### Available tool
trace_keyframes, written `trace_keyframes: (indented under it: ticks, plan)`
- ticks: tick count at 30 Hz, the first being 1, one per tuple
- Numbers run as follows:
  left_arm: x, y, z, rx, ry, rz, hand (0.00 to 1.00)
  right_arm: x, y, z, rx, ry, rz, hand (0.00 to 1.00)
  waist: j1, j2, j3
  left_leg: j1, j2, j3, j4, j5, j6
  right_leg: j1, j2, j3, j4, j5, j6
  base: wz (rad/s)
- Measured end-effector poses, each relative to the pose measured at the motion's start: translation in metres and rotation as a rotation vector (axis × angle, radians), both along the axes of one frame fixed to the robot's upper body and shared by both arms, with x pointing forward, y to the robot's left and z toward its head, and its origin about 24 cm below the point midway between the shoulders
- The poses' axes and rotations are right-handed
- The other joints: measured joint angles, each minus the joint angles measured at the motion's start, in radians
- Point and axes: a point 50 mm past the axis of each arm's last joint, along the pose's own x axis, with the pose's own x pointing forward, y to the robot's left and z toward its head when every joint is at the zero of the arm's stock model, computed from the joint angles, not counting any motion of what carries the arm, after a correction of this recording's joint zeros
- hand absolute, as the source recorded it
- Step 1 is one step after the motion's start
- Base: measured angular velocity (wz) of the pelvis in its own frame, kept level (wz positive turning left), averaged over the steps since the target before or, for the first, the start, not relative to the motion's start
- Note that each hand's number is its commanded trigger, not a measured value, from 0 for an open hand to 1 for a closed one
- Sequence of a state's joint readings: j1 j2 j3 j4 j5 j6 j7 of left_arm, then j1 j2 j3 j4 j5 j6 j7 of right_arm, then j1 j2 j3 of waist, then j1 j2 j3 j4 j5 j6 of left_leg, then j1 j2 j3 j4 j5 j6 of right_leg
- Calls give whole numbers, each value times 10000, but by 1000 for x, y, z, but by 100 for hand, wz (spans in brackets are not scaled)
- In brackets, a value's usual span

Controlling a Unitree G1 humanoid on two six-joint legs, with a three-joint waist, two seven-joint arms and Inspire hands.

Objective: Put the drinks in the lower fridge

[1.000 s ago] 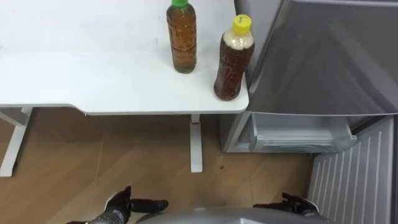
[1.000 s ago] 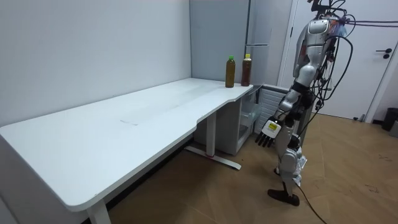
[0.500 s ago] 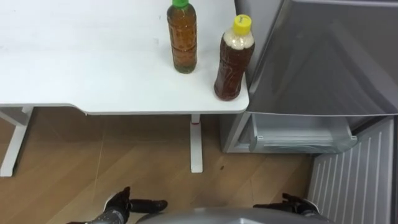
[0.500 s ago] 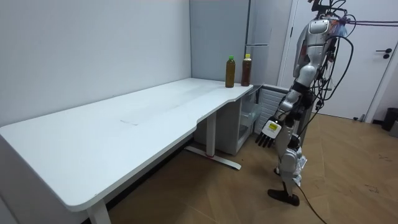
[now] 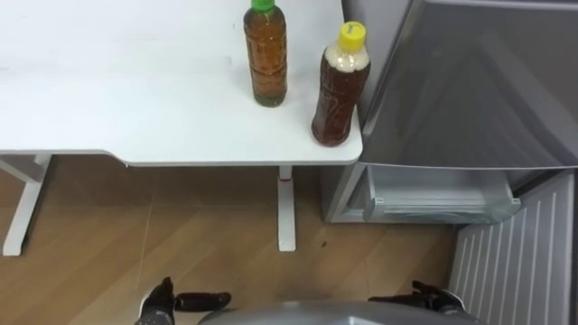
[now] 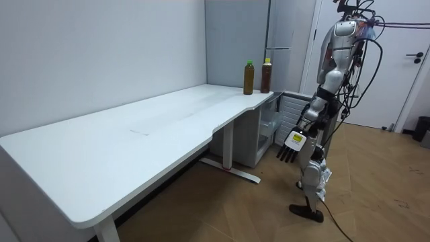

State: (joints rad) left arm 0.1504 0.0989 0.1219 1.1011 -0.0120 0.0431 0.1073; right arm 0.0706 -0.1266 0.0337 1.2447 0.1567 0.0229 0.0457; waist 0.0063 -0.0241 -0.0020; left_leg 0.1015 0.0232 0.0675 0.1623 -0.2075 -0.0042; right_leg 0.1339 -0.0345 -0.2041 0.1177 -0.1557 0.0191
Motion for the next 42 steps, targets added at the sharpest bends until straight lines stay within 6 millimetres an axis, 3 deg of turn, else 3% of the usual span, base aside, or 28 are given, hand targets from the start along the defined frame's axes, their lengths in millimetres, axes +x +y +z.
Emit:
trace_keyframes:
  ticks: [6, 11, 17, 23, 27, 30, 35, 38, 42]
  plan:
    - [-11, 18, 4, 878, -164, 2613, 0, -1, -2, 0, -32, -35, -206, 0, 79, 76, 19, 119, -13, -64, 46, -75, 7, 155, -15, -42, -9, -55, 14, 2]
    - [1, 46, 21, 2179, -1716, 6562, 0, -8, -5, 0, -221, 106, -504, 0, 322, 99, 42, 178, -54, -203, 71, -71, 11, 268, -60, -243, 17, -87, 36, 10]
    - [1, 60, 32, 1868, -2843, 11629, 0, -11, -8, 1, -272, 56, -764, 0, 505, 182, 28, 234, -58, -152, 29, -75, 12, 250, -63, -163, 25, -100, 40, -3]
    - [6, 71, 46, 2032, -3998, 14235, 0, -13, -15, 3, -802, 1, -384, 0, 560, 181, 13, 302, -56, -144, -16, -79, 17, 201, -65, -159, 29, -107, 51, -1]
    - [21, 77, 61, 2266, -4801, 14542, 0, -16, -17, 4, -1045, -59, -141, 0, 573, 215, 1, 345, -45, -138, -13, -80, 15, 244, -55, -164, 58, -106, 50, -1]
    - [42, 88, 87, 2960, -6199, 14332, 0, -15, -18, 5, -1362, -160, 148, 0, 556, 246, 1, 308, -37, -165, -3, -81, 17, 174, -60, -180, 152, -106, 51, 0]
    - [84, 101, 153, 4726, -9545, 12115, 0, -18, -19, 5, -1491, -77, 103, 0, 521, 296, -9, 280, -41, -174, 33, -81, 17, 210, -56, -116, 174, -103, 46, 0]
    - [103, 99, 191, 4541, -11572, 11322, 0, -17, -20, 5, -1491, -127, 44, 0, 462, 308, -14, 233, -49, -208, 41, -80, 18, 195, -57, -157, 173, -102, 44, 3]
    - [120, 85, 226, 3796, -13555, 9899, 0, -16, -20, 5, -1452, -106, 9, 0, 384, 299, -8, 208, -62, -268, 49, -79, 19, 224, -67, -192, 148, -103, 45, 5]
